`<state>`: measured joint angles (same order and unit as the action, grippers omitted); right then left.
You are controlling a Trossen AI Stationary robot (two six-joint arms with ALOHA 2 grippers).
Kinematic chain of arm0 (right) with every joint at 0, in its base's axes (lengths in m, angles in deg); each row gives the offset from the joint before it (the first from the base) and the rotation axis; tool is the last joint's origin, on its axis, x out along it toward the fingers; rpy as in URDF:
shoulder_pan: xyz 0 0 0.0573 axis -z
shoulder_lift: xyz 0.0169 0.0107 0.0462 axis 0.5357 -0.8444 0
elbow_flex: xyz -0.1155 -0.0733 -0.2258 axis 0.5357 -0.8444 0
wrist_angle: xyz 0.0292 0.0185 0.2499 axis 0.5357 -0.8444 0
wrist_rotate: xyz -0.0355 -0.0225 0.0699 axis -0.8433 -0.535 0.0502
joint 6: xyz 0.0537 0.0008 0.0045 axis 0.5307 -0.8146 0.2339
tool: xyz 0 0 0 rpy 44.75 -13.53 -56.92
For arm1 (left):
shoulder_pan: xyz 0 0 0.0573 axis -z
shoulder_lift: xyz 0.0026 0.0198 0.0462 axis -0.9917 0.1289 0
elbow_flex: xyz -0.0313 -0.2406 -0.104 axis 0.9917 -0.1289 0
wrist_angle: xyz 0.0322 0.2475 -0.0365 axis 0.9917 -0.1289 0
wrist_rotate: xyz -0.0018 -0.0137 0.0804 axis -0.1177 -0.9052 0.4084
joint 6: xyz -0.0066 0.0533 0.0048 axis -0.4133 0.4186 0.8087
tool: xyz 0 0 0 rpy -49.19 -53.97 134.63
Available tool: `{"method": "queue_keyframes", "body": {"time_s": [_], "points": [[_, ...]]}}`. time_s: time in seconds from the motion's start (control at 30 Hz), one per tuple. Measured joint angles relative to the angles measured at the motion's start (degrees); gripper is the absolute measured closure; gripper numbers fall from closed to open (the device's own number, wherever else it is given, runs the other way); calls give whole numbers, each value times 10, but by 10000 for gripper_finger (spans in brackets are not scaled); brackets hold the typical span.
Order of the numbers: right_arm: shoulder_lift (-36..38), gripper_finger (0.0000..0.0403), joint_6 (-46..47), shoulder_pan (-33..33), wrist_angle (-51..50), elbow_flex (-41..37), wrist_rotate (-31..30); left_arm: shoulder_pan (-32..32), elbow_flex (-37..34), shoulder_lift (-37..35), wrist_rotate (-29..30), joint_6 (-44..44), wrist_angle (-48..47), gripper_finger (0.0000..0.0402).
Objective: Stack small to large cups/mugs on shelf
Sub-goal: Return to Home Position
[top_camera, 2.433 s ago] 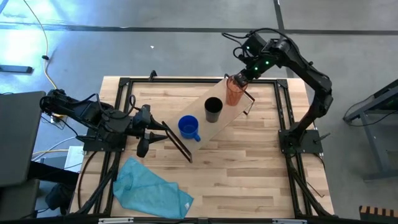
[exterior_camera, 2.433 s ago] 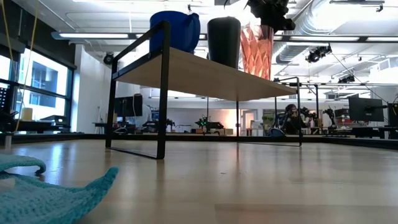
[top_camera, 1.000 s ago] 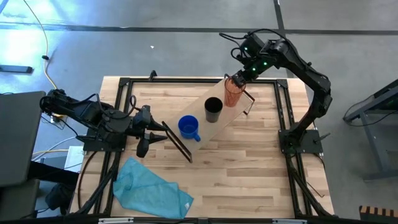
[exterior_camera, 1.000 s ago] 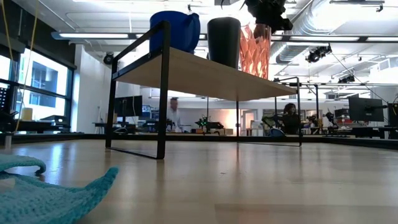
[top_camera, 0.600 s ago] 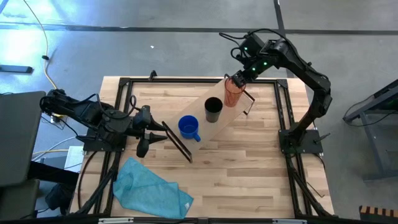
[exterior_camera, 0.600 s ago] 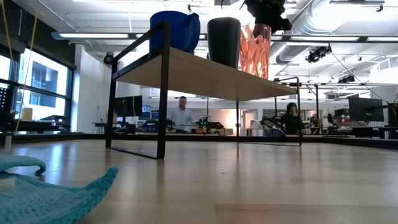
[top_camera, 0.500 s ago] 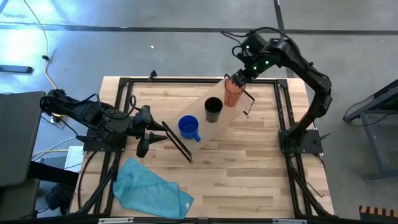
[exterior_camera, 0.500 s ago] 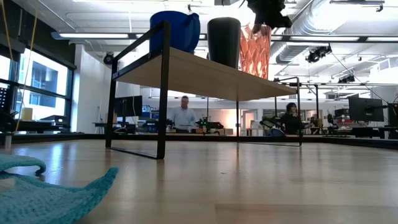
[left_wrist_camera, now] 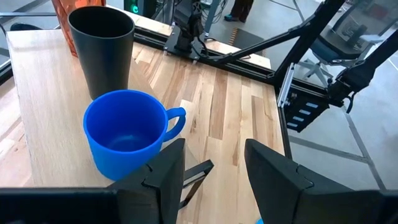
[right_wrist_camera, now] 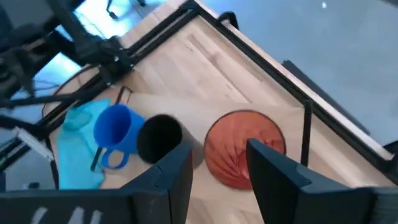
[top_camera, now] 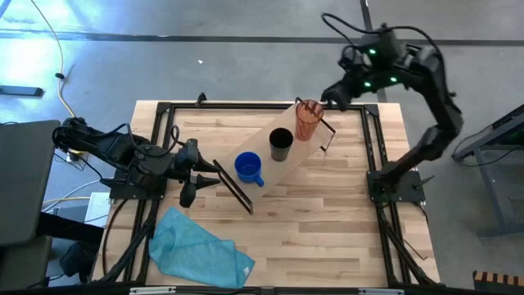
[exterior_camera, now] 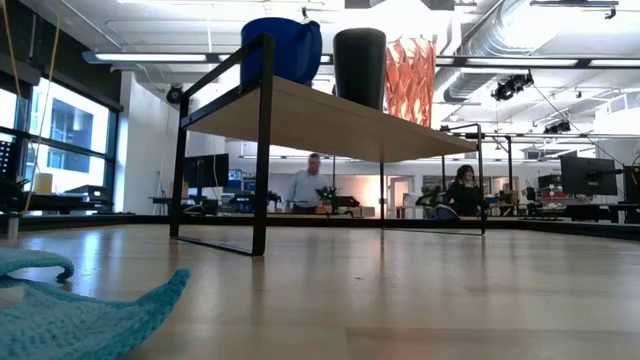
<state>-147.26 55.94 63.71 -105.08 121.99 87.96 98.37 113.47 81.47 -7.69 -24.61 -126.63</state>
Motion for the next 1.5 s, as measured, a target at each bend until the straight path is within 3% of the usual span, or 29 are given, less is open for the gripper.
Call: {"method": "queue_keyframes", "body": {"time_s": [0.53,1.07,1.27,1.37,1.5], "points": [[154,263,-126,-50,-18,-9,-14,0,0,0,0,3,33,245],[308,263,-190,-71,64,-16,-11,0,0,-6,7,73,200,245],[408,263,-186,-70,163,-133,56,2,0,-7,7,221,315,245],[476,263,-178,-70,268,-242,89,8,0,-7,7,308,390,245],[564,263,-153,-70,417,-421,89,8,0,-7,9,378,460,245]]}}
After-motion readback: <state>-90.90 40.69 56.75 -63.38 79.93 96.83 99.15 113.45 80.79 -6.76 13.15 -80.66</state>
